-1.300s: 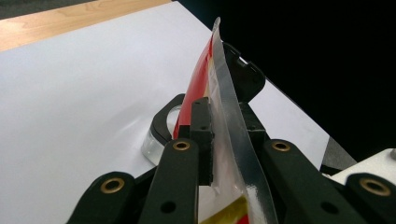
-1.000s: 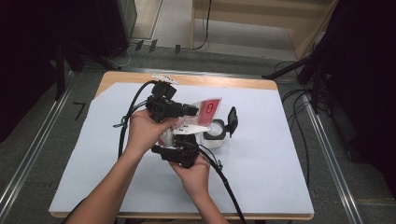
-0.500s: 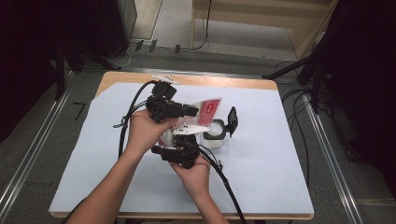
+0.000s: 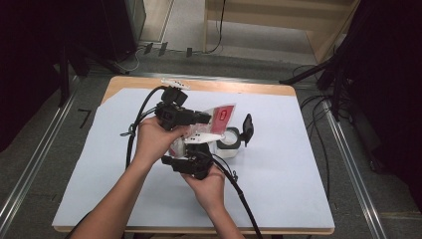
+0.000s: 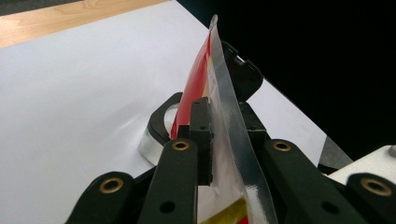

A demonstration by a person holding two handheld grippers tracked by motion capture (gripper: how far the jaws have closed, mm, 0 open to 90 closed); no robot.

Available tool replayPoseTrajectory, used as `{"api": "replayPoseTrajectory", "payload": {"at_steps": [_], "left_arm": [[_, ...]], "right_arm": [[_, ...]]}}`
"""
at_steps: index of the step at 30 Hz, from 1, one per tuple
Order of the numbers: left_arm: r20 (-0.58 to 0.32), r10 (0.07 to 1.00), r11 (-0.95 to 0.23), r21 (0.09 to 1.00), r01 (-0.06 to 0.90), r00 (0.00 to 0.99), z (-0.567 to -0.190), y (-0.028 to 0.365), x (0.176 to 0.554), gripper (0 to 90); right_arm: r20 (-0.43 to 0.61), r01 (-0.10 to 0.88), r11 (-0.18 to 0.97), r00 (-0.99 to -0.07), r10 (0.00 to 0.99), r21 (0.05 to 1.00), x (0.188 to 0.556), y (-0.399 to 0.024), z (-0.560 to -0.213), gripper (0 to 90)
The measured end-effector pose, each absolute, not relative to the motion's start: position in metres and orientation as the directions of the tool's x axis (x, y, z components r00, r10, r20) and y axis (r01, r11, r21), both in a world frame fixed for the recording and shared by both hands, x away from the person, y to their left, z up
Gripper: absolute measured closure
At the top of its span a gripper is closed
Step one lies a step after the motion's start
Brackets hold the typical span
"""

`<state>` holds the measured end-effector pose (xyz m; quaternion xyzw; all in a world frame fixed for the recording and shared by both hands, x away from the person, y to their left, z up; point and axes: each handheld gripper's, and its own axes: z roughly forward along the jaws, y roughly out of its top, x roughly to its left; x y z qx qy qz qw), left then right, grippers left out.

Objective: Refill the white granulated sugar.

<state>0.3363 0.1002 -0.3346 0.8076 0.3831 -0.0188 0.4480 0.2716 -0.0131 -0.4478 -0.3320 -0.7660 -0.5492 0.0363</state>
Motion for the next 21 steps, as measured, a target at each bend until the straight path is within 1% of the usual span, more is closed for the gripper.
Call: {"api": "replayPoseTrajectory", "payload": {"at_steps": [8,17,21], "left_arm": [[-0.376,0.601,-0.303,0.710,0.636,0.705,-0.3342,0.0999,0.3363,81.0],[-0.373,0.595,-0.305,0.714,0.630,0.712,-0.3325,0.0984,0.3360,80.3],[-0.375,0.586,-0.299,0.723,0.622,0.718,-0.3327,0.0975,0.3361,78.6]], "right_arm": [[0.421,0.552,0.172,-0.771,0.478,0.816,0.2705,-0.0129,-0.4470,61.0],[0.449,0.575,0.148,-0.752,0.483,0.804,0.2689,-0.0131,-0.4434,61.0],[0.462,0.584,0.138,-0.746,0.480,0.800,0.2689,-0.0137,-0.4423,60.9]]}}
